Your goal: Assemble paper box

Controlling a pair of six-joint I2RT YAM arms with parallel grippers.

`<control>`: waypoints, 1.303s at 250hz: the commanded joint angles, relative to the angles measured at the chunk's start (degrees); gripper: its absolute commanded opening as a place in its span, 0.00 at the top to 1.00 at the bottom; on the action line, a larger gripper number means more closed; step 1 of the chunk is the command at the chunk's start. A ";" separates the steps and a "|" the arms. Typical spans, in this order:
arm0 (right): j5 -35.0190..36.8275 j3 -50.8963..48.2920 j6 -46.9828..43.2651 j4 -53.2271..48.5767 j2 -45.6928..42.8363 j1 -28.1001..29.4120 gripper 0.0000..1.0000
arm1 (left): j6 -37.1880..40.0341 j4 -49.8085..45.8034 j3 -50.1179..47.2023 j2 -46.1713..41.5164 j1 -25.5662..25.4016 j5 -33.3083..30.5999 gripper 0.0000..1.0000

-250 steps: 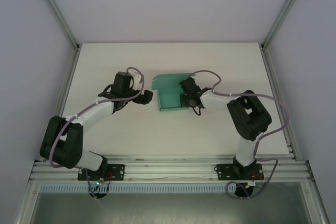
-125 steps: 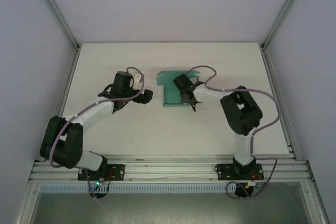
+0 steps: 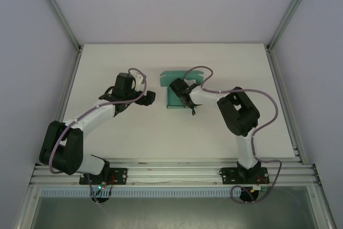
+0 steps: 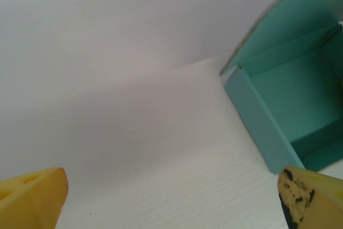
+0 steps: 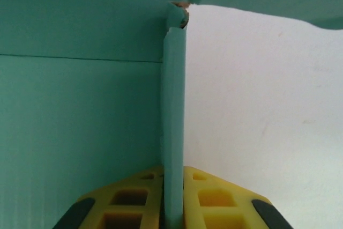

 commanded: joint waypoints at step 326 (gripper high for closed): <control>-20.13 -10.84 -2.44 11.07 -9.92 -5.60 0.66 | -0.58 1.66 -5.60 -6.11 -0.60 -1.88 0.00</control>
